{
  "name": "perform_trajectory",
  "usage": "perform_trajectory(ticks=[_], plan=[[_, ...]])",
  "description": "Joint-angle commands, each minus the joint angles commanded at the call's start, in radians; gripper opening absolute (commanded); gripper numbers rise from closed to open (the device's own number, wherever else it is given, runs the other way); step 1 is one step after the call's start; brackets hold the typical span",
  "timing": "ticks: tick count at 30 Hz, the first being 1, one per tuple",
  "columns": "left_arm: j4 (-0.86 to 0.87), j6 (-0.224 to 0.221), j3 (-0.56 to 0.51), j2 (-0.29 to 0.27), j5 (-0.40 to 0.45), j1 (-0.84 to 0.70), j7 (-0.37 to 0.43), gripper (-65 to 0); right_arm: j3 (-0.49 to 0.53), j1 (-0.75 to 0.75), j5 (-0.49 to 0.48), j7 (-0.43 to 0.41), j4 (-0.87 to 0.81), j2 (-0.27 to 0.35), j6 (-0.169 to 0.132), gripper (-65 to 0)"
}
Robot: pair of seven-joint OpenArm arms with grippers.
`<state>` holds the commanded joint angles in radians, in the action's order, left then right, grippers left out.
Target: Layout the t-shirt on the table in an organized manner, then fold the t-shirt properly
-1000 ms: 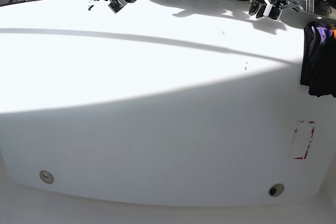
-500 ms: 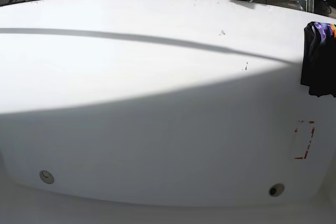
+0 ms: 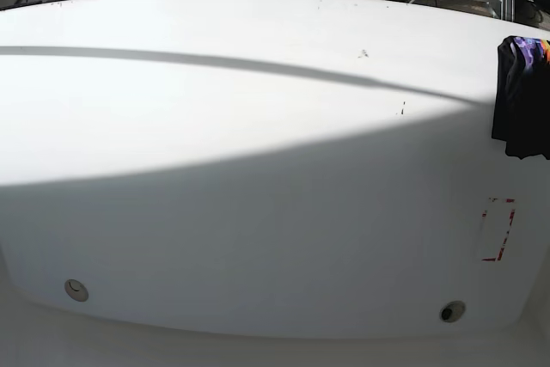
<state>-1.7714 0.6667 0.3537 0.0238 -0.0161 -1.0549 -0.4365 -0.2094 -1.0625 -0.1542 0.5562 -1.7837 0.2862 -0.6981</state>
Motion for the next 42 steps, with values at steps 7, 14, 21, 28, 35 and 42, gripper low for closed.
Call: perform_trajectory(ticks=[7,14,21,28,35,42], plan=[[0.233,0.0,0.0,0.0,0.031,0.091,-0.003,-54.6,0.003,0.078,0.002,-0.006,0.222,0.0,0.0,-63.7],[0.433,0.0,-0.002,0.005,0.098,0.219,-0.002,-54.6,0.061,0.17,0.002,-0.049,0.391,0.0,0.0,-63.7],[0.589,0.0,-0.025,0.002,0.189,0.348,0.0,-54.6,0.132,0.278,0.003,-0.063,0.58,-0.002,0.0,-63.7],[0.703,-0.06,-0.026,0.005,0.192,0.462,0.0,-54.6,0.203,0.365,0.003,-0.176,0.75,-0.003,0.03,-63.7],[0.872,-0.163,-0.028,0.008,0.193,0.569,0.057,-54.3,0.249,0.47,0.0,-0.226,0.902,-0.014,0.104,-63.7],[1.094,-0.235,-0.061,0.035,0.193,0.669,0.161,-54.3,0.259,0.583,0.002,-0.253,1.046,-0.044,0.14,-63.7]])
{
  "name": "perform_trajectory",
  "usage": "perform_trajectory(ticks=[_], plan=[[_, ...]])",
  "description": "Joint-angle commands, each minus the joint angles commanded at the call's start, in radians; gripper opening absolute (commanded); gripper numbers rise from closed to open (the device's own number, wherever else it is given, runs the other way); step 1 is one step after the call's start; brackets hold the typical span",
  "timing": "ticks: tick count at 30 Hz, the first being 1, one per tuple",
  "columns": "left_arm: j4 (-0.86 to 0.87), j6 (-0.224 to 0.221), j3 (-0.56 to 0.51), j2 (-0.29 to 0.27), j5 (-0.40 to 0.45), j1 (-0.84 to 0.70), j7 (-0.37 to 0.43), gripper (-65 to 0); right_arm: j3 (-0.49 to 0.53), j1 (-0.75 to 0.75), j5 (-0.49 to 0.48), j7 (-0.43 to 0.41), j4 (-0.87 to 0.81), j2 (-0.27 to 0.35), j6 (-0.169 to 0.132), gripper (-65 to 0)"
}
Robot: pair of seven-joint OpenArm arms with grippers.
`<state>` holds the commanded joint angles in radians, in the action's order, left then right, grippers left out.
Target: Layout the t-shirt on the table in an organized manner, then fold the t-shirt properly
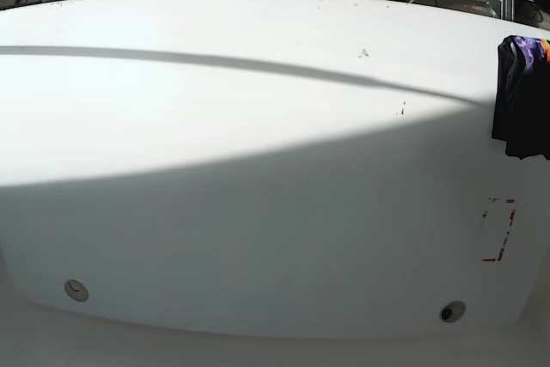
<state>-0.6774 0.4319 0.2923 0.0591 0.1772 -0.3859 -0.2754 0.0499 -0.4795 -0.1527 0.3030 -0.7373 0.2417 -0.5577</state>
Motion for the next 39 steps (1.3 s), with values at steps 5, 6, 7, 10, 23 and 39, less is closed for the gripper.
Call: perform_trajectory(ticks=[5,6,7,10,23,39], plan=[[0.17,-0.109,-0.083,0.015,-0.002,0.058,0.124,-54.3,0.002,0.084,0.0,-0.008,0.095,-0.017,0.034,-63.7],[0.206,-0.129,-0.094,0.023,-0.002,0.072,0.144,-54.3,0.003,0.098,0.002,-0.008,0.104,-0.02,0.037,-63.7],[0.249,-0.149,-0.107,0.026,-0.003,0.092,0.176,-54.2,0.005,0.112,0.002,-0.008,0.114,-0.025,0.043,-63.7],[0.341,-0.163,-0.118,0.028,-0.003,0.129,0.232,-54.2,0.035,0.143,0.002,-0.008,0.138,-0.028,0.077,-63.6],[0.391,-0.292,-0.121,0.023,-0.002,0.176,0.244,-54.2,0.08,0.25,0.002,-0.009,0.247,-0.057,0.219,-63.6],[0.393,-0.307,-0.121,0.008,-0.002,0.199,0.242,-54.2,0.081,0.273,0.002,-0.008,0.247,-0.058,0.265,-63.4]])
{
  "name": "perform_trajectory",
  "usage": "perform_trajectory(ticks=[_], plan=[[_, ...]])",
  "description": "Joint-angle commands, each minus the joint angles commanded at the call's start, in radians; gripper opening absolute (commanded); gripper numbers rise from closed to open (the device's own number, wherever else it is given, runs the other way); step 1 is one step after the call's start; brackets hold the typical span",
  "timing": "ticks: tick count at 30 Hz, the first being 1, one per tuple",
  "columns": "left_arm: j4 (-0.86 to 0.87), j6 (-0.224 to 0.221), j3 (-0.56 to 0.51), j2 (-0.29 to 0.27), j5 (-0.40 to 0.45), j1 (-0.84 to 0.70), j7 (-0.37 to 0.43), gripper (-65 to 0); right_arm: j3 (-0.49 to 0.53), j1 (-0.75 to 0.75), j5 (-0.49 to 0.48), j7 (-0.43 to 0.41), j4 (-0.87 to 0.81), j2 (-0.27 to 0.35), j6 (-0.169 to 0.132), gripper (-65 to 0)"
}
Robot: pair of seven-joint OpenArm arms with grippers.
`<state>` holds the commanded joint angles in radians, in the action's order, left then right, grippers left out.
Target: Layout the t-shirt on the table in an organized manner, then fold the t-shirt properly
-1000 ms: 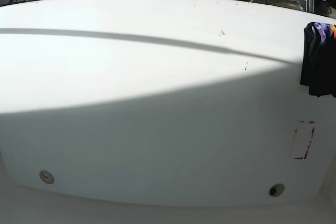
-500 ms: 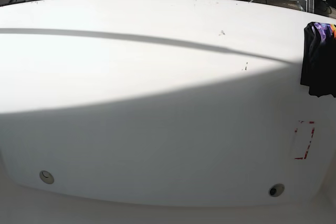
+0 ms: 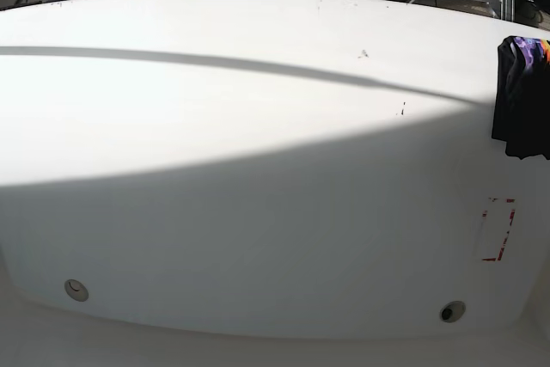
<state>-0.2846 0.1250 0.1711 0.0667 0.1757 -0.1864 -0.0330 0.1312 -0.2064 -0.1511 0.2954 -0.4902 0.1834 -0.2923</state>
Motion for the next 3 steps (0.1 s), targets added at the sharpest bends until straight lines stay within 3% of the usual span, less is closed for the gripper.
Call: perform_trajectory(ticks=[3], plan=[[0.0,0.0,0.0,-0.002,0.0,0.002,0.0,-54.2,0.0,0.0,0.0,0.0,0.0,0.0,0.0,-63.4]])
